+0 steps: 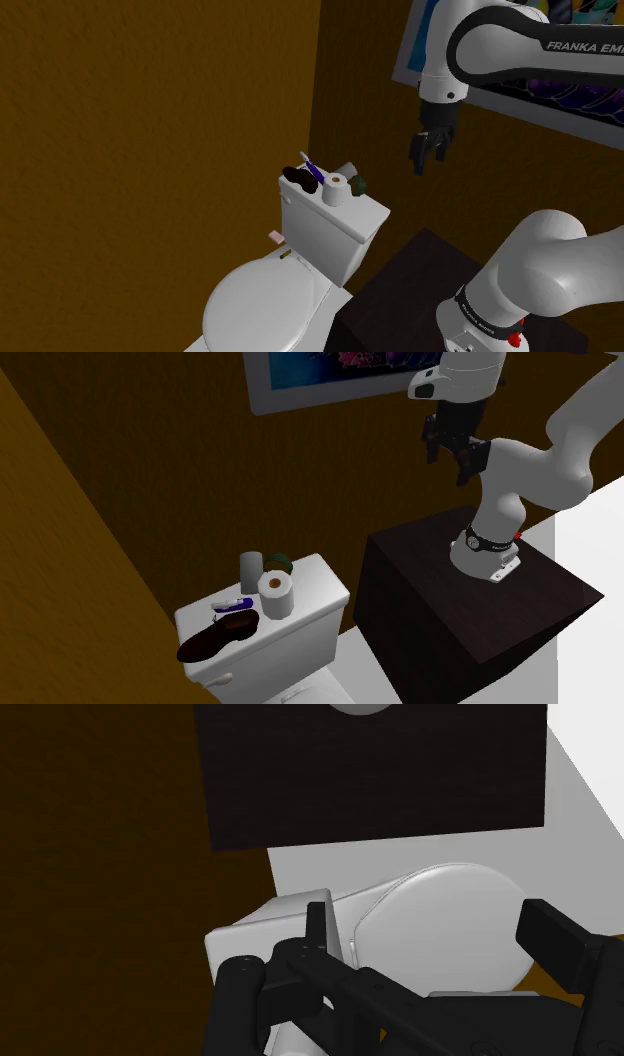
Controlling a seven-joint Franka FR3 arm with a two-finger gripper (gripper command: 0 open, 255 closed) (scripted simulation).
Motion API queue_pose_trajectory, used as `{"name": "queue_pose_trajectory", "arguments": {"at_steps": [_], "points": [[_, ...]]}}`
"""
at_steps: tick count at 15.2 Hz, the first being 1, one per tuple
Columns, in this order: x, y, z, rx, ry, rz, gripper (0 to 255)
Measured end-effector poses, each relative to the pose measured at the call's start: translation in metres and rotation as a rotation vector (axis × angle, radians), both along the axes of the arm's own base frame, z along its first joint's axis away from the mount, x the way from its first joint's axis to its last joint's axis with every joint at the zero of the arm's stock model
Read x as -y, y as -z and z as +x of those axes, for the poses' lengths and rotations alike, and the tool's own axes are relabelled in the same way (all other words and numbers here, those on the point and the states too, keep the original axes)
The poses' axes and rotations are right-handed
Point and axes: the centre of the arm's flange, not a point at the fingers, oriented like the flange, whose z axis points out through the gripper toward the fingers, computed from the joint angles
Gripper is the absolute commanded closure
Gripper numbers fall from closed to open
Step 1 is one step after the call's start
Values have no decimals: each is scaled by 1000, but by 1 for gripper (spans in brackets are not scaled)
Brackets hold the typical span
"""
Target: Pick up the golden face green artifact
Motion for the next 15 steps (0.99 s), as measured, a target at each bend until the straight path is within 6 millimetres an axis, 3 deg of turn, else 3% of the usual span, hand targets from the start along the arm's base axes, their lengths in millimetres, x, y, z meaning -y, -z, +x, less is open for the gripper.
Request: {"name": "queue_pose_trajectory", "arguments": {"at_steps": [3,15], "points": [[6,10,7,6,3,-3,0],[67,120,82,77,27,-38,0]]}}
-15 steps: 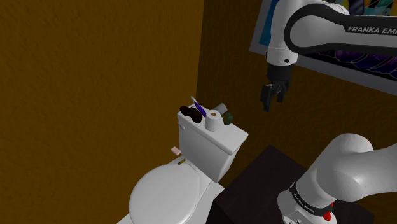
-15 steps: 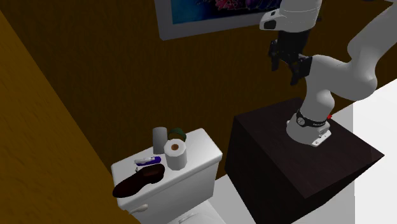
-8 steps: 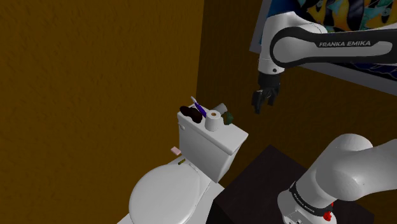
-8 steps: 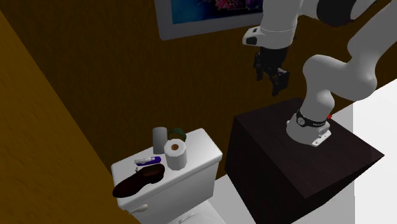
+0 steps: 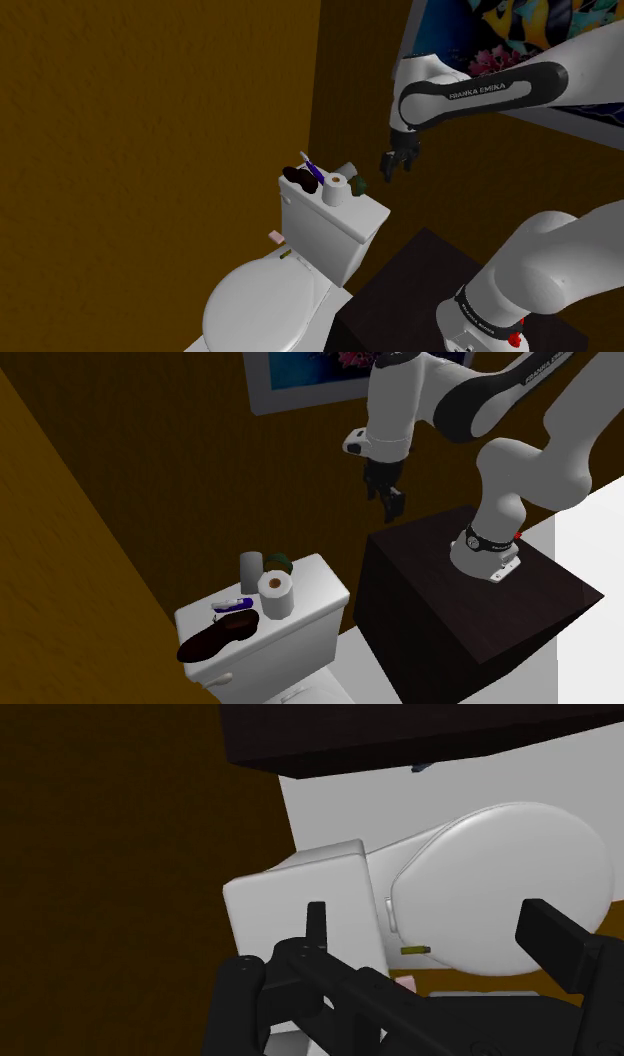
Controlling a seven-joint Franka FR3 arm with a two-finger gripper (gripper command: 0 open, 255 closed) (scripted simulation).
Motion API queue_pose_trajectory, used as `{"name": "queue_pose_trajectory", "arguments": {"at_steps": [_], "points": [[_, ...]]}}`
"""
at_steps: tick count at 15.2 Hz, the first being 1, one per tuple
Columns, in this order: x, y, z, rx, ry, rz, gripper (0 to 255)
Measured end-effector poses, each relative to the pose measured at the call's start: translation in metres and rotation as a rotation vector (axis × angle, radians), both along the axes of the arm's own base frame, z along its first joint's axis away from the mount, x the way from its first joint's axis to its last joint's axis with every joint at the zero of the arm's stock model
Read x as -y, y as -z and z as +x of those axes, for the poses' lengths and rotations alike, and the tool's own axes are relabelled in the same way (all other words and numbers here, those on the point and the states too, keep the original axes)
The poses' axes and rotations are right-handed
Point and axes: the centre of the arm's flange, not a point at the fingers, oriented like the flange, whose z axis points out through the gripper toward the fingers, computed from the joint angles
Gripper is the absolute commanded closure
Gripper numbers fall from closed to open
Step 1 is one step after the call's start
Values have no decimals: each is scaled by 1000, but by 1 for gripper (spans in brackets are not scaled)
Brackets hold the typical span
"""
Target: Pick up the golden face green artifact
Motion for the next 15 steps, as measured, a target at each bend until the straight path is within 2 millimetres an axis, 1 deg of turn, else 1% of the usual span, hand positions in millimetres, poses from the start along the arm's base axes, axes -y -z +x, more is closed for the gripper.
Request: {"name": "queue_pose_trajectory", "arguments": {"at_steps": [3,4,6,11,13,15], "points": [[13,32,19,18,6,-9,0],[22,40,28,25,8,-12,0],[32,49,41,38,12,-18,0],[63,98,76,67,22,-33,0],[73,113,93,80,26,-39,0],[87,130,107,93,30,-45,0]]}}
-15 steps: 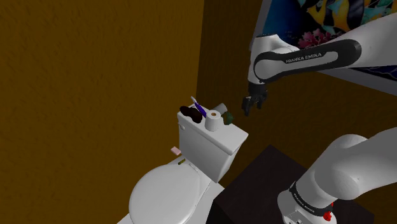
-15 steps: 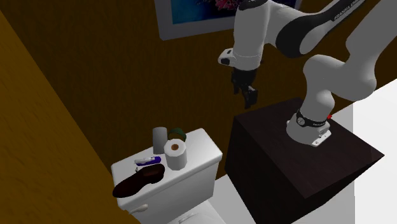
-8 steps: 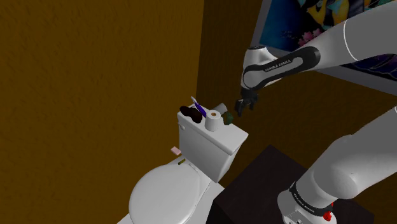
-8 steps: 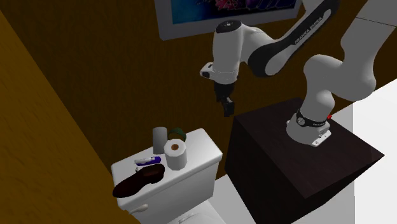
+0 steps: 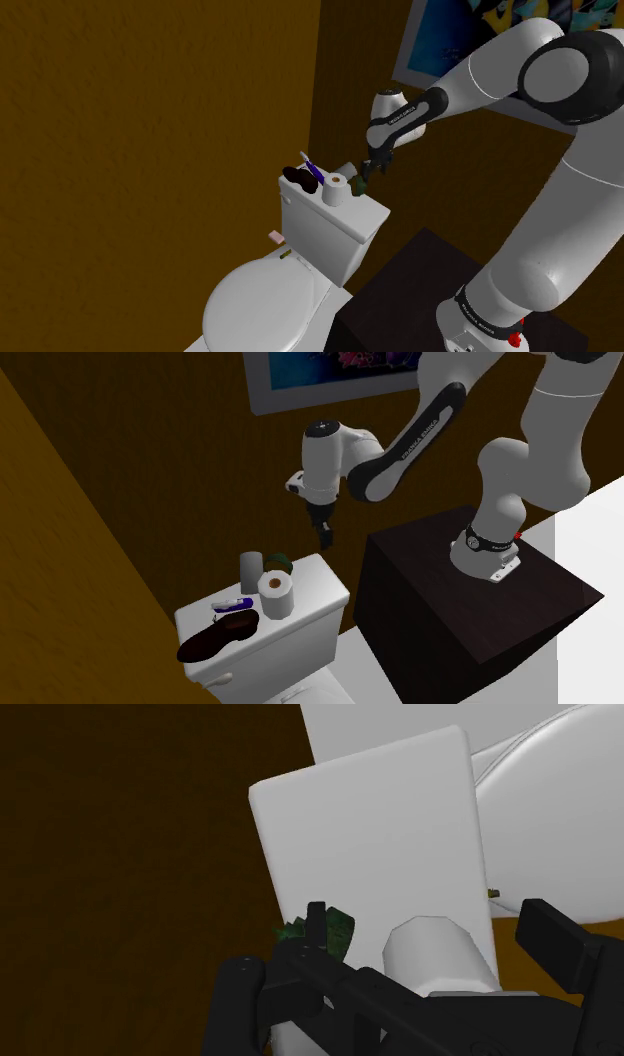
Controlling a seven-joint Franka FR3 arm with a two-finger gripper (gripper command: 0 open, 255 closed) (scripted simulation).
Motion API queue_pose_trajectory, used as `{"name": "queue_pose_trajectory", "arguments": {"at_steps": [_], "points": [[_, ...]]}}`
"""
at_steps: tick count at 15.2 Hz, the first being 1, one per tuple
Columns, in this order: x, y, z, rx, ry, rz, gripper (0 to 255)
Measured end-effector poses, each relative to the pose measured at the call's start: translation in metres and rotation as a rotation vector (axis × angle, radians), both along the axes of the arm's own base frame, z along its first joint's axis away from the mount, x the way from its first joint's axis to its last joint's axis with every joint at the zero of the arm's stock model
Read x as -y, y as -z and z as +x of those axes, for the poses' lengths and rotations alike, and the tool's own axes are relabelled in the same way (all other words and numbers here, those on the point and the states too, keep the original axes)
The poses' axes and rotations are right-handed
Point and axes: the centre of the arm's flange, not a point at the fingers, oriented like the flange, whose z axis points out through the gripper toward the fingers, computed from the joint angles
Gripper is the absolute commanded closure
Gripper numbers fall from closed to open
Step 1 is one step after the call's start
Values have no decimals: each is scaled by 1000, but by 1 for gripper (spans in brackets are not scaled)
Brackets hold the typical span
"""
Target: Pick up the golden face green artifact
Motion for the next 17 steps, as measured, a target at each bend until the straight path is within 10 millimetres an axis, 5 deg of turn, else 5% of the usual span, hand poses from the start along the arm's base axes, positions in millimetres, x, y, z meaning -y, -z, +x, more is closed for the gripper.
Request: {"name": "queue_pose_trajectory", "arguments": {"at_steps": [13,17], "points": [[78,98,95,78,26,-39,0],[81,119,101,83,27,-41,0]]}}
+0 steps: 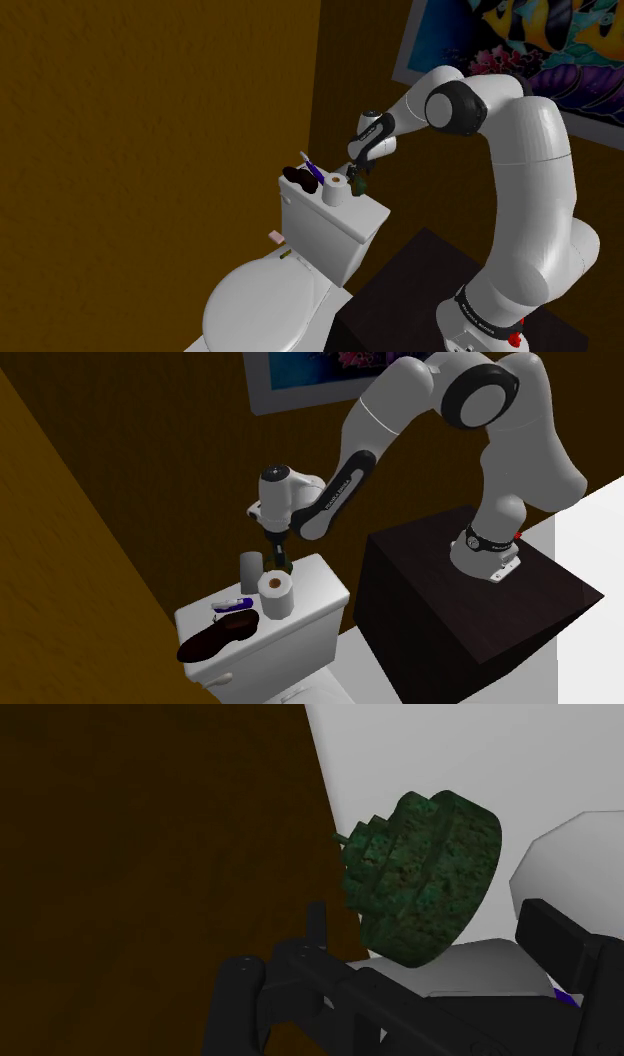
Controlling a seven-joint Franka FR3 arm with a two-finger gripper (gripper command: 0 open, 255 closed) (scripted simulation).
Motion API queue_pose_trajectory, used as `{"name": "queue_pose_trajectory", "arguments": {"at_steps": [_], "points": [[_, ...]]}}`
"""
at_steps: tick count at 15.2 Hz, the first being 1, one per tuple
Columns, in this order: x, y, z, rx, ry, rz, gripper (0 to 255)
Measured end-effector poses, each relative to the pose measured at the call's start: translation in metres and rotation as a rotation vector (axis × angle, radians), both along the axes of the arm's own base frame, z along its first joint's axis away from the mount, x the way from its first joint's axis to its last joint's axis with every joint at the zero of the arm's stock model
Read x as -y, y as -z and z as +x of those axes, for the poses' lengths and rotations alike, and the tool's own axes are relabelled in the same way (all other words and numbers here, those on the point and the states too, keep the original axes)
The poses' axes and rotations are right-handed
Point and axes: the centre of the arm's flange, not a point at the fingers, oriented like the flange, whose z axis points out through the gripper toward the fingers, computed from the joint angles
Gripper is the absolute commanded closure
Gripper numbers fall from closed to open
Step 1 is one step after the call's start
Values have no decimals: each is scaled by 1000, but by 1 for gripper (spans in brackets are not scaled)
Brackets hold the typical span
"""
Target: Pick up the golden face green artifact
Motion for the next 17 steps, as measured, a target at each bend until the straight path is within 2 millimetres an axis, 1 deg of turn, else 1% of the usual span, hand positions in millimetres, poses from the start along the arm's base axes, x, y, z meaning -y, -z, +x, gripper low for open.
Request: {"name": "queue_pose_trajectory", "arguments": {"at_steps": [3,4,5,7,14,17], "points": [[2,18,0,1,0,0,0],[3,20,0,2,1,-1,0],[3,21,1,5,2,-2,255],[5,15,4,19,3,-7,255],[9,15,5,17,1,-6,255],[5,13,2,11,2,-4,255]]}}
